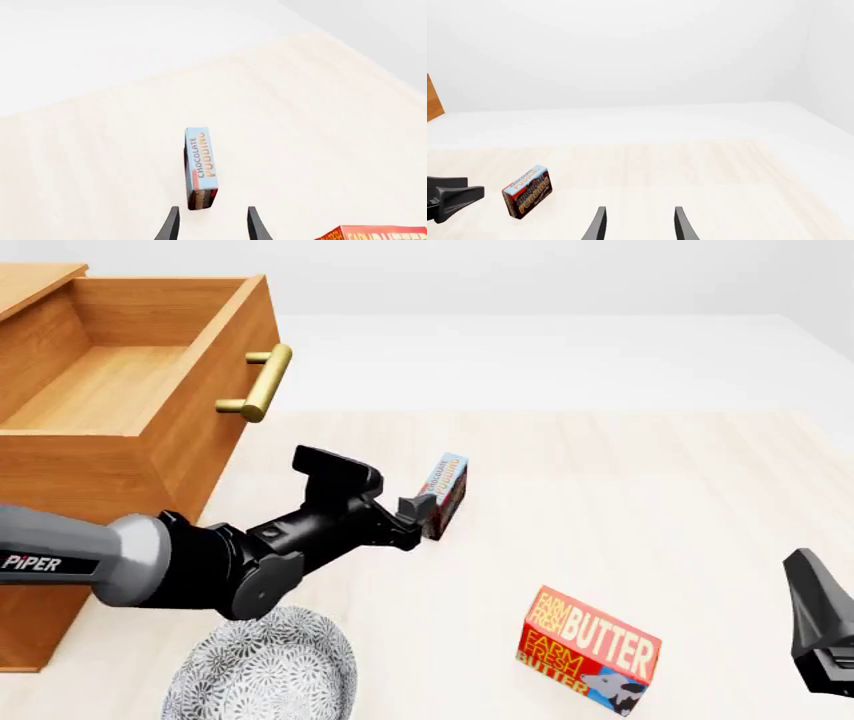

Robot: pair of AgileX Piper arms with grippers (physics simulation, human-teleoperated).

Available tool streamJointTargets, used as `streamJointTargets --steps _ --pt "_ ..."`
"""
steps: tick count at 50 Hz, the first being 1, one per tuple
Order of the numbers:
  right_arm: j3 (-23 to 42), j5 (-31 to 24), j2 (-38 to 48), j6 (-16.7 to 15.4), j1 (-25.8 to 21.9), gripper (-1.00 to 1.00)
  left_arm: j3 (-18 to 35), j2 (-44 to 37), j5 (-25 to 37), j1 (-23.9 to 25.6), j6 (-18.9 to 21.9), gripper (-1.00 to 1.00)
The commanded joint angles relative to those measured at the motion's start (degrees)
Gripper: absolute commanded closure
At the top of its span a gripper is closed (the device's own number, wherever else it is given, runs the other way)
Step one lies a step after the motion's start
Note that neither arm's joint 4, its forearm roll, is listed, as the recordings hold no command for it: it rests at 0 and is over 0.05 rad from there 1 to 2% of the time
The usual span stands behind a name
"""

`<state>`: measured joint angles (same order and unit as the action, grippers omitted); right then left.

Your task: Put the chocolate pudding in the top drawer of the cabinet and close it.

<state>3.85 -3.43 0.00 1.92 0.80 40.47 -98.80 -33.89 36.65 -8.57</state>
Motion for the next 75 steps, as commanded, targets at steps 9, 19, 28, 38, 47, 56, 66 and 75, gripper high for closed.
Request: streamJointTargets --steps 9,19,28,38,47,56,66,75 --pt "0.0 0.0 0.0 0.0 0.0 -1.00 1.1 -2.6 -1.1 -1.7 -0.4 -1.00" --pt "-0.1 0.1 0.0 0.0 0.0 -1.00 1.8 -3.9 -1.7 -1.6 -1.0 -1.00" --pt "-0.1 0.1 0.0 0.0 0.0 -1.00 2.8 -7.0 -3.1 -1.7 -2.3 -1.00" --pt "-0.1 0.1 0.0 0.0 0.0 -1.00 4.0 -9.0 -3.6 -2.4 -3.2 -1.00" --pt "-0.1 0.1 0.0 0.0 0.0 -1.00 5.0 -10.5 -3.9 -2.4 -3.4 -1.00" --pt "-0.1 0.1 0.0 0.0 0.0 -1.00 6.1 -11.7 -3.9 -1.9 -3.8 -1.00" --pt "-0.1 0.1 0.0 0.0 0.0 -1.00 7.2 -13.0 -3.8 -1.1 -4.4 -1.00" --pt "-0.1 0.1 0.0 0.0 0.0 -1.00 8.3 -14.1 -3.5 -0.7 -4.6 -1.00"
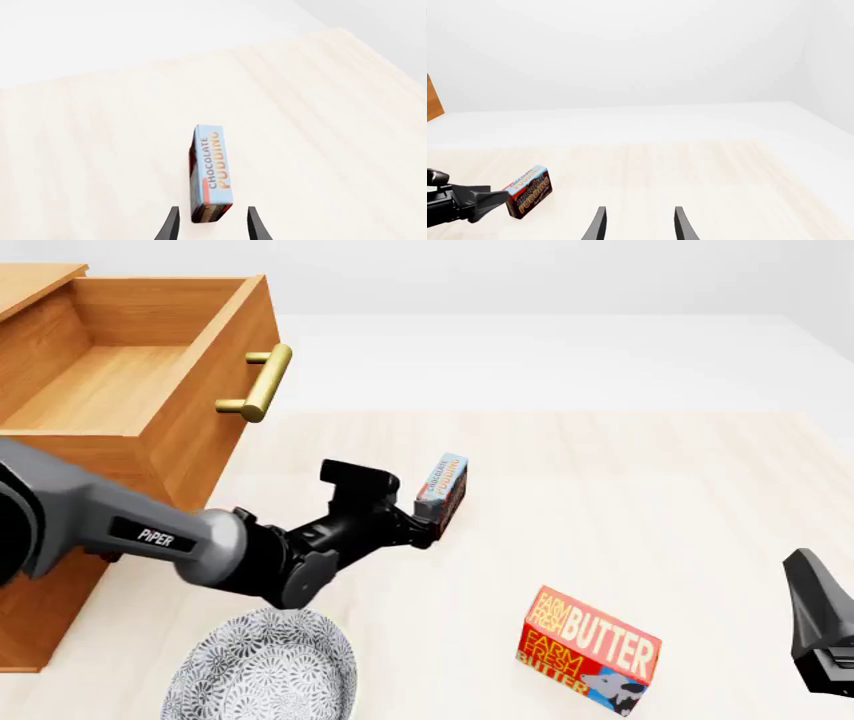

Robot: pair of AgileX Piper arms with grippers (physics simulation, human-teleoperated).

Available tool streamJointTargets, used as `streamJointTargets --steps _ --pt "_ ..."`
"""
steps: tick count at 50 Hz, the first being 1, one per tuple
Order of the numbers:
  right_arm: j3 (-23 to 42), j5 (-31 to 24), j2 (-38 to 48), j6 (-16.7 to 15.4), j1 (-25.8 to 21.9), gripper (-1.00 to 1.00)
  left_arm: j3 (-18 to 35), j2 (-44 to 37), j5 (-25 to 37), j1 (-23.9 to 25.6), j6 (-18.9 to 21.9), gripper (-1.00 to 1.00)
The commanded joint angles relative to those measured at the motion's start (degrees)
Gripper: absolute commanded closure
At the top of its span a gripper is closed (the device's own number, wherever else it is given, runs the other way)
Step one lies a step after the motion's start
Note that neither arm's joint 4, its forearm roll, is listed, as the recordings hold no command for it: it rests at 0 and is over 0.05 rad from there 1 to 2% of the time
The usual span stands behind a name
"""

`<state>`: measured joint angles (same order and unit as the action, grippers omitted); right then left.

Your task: Put the chocolate pudding in the top drawer of the cabinet and close it.

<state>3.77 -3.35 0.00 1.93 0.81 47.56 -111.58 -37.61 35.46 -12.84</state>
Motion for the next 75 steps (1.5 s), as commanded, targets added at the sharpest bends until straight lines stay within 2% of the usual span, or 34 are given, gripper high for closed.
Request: streamJointTargets --steps 1,39,75 --pt "0.0 0.0 0.0 0.0 0.0 -1.00 1.4 -1.2 0.4 0.4 -0.4 -1.00" --pt "0.0 0.0 0.0 0.0 0.0 -1.00 6.4 -5.0 2.2 0.9 -1.1 -1.00" --pt "0.0 0.0 0.0 0.0 0.0 -1.00 8.0 -8.0 1.6 1.0 -2.0 -1.00"
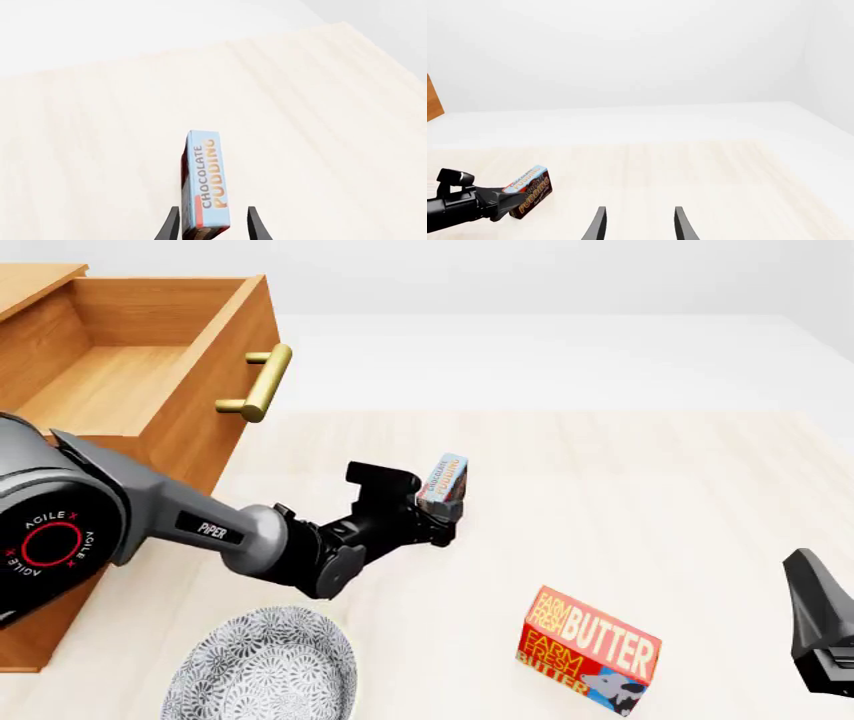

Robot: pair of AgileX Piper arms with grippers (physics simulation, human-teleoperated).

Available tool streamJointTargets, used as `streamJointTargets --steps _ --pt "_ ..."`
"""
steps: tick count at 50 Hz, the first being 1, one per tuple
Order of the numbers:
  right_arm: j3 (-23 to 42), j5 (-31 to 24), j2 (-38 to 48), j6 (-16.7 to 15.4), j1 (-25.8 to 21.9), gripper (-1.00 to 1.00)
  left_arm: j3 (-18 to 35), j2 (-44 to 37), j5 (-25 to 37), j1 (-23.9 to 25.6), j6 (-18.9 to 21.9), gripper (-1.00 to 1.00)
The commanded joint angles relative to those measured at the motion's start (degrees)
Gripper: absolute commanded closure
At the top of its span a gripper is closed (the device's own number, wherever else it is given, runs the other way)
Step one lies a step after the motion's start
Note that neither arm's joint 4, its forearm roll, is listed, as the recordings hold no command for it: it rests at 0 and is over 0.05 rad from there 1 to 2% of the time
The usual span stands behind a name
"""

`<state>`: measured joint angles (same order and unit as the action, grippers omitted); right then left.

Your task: Put the chocolate pudding in the top drawer of the cabinet and close it.

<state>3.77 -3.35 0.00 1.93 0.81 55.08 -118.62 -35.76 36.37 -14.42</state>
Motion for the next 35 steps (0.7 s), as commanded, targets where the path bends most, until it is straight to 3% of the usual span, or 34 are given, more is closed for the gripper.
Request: streamJointTargets --steps 1,24,25,35 --pt "0.0 0.0 0.0 0.0 0.0 -1.00 0.4 -0.9 -0.2 0.1 -0.4 -1.00" --pt "0.0 0.0 0.0 0.0 0.0 -1.00 0.5 -1.7 -0.4 0.3 -0.9 -1.00" --pt "0.0 0.0 0.0 0.0 0.0 -1.00 0.5 -1.6 -0.4 0.2 -0.6 1.00" --pt "0.0 0.0 0.0 0.0 0.0 -1.00 -0.2 -0.8 -0.7 0.0 0.7 1.00"
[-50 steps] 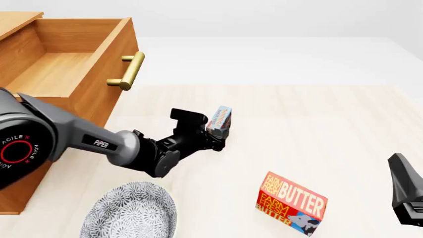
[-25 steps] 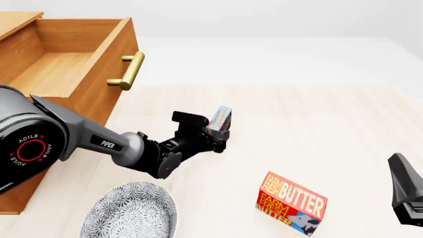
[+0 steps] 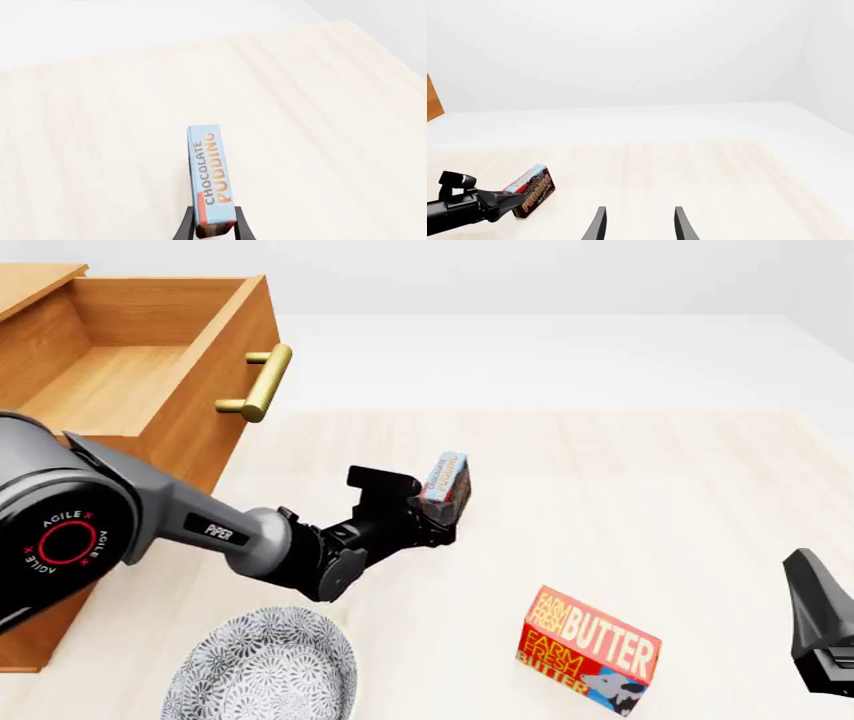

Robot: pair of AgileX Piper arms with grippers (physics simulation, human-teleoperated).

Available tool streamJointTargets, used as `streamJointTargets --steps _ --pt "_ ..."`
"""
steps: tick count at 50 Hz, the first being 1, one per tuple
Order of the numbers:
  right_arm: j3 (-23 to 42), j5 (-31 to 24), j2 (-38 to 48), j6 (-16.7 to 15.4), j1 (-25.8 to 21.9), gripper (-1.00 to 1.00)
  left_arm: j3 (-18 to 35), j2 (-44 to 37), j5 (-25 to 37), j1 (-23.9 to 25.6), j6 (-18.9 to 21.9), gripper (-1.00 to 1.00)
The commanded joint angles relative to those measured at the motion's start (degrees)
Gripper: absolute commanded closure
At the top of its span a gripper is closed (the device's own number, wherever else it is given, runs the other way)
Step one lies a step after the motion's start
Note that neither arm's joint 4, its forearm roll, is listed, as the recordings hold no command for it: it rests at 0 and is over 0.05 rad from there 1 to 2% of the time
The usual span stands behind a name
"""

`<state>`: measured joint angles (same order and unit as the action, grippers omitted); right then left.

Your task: Put the chocolate pudding in the top drawer of the cabinet and close it.

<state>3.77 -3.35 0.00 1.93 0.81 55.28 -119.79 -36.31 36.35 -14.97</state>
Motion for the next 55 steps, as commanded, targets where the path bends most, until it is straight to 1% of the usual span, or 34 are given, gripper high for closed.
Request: streamJointTargets --steps 1,8,26,40,46,48,50,55 --pt "0.0 0.0 0.0 0.0 0.0 -1.00 -0.6 0.5 -0.3 0.1 1.4 1.00" --pt "0.0 0.0 0.0 0.0 0.0 -1.00 -1.5 2.0 -0.3 0.0 1.7 1.00" --pt "0.0 0.0 0.0 0.0 0.0 -1.00 -5.7 10.1 0.8 0.9 3.2 1.00" --pt "0.0 0.0 0.0 0.0 0.0 -1.00 -8.7 19.3 3.6 1.8 5.6 1.00" --pt "0.0 0.0 0.0 0.0 0.0 -1.00 -10.4 22.5 4.8 1.7 5.6 1.00" --pt "0.0 0.0 0.0 0.0 0.0 -1.00 -11.1 24.4 5.5 1.3 6.3 1.00" --pt "0.0 0.0 0.0 0.0 0.0 -1.00 -11.6 26.2 6.4 1.6 5.9 1.00" --pt "0.0 0.0 0.0 0.0 0.0 -1.00 -12.4 29.0 7.6 2.6 6.5 1.00"
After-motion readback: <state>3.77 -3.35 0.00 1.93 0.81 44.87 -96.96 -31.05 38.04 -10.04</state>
